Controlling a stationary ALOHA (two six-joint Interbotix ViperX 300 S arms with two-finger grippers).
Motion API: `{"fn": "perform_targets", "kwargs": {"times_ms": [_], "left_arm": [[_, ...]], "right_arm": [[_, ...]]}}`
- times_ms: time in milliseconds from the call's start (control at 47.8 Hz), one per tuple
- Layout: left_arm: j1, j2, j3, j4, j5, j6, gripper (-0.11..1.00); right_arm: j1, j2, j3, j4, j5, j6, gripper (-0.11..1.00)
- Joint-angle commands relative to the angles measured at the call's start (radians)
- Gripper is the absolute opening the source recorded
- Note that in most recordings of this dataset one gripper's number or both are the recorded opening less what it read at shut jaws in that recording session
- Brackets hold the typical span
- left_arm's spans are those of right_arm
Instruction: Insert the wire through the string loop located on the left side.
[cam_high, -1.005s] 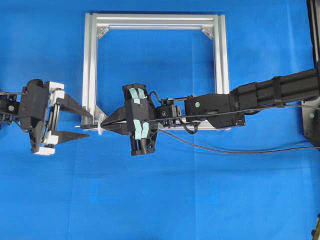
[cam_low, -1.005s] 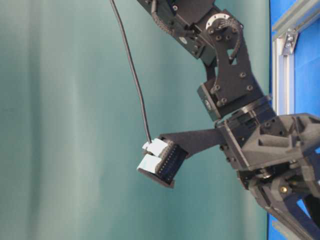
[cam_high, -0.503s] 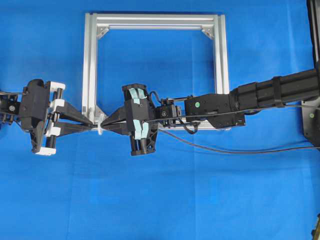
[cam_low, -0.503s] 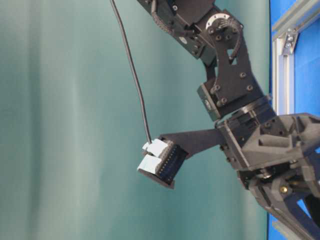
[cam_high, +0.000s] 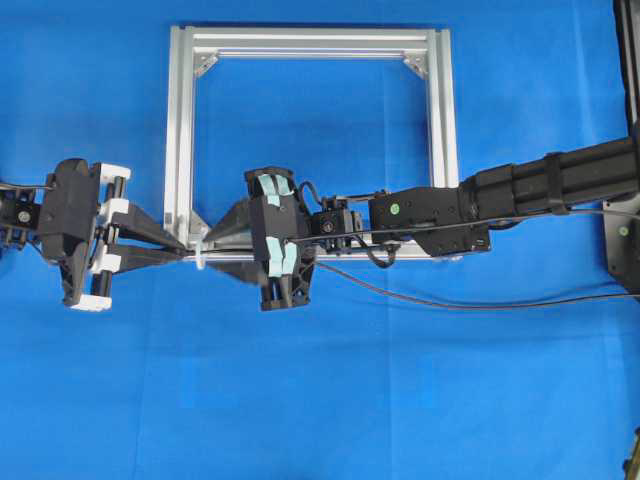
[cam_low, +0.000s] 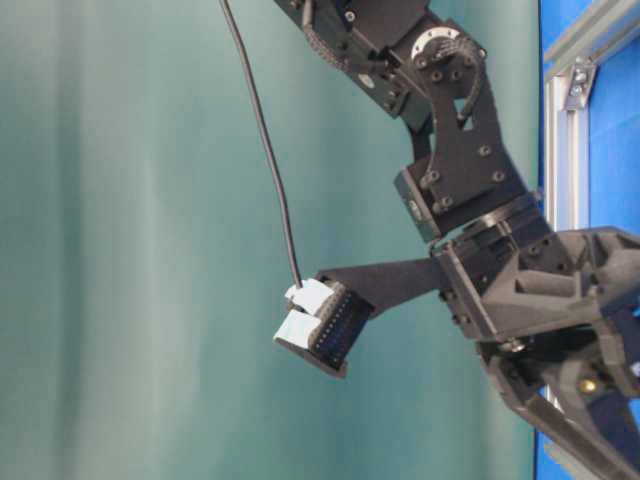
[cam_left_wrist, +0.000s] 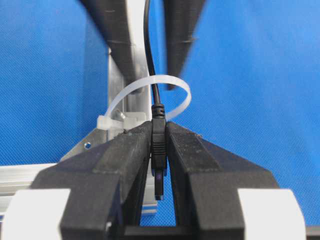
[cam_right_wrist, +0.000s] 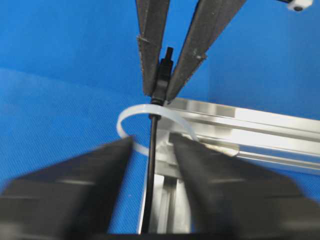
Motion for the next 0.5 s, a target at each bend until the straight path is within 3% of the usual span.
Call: {"fn": "perform_targets", "kwargs": {"times_ms": [0, 84, 147, 335, 482], "left_arm": [[-0.003, -0.012, -0.008, 0.002, -0.002, 0.000, 0.08], [-0.003, -0.012, -0.008, 0.002, 0.000, 0.000, 0.08], [-0.003, -0.012, -0.009, 0.002, 0.000, 0.000, 0.08], [-0.023, -0.046, 0.003, 0.002, 0.035, -0.003, 0.08], [-0.048, -0.141, 0.029, -0.002, 0.137, -0.003, 0.08]], "right_arm": [[-0.002, -0.021, -0.018, 0.009, -0.005, 0.002, 0.61], [-0.002, -0.025, -0.017, 0.011, -0.005, 0.002, 0.84], [-0.002, -0.026, -0.017, 0.012, -0.005, 0.002, 0.95], [-0.002, -0.029, -0.015, 0.012, -0.003, 0.002, 0.95], [0.000, -0.029, -0.015, 0.012, -0.003, 0.002, 0.95]]}}
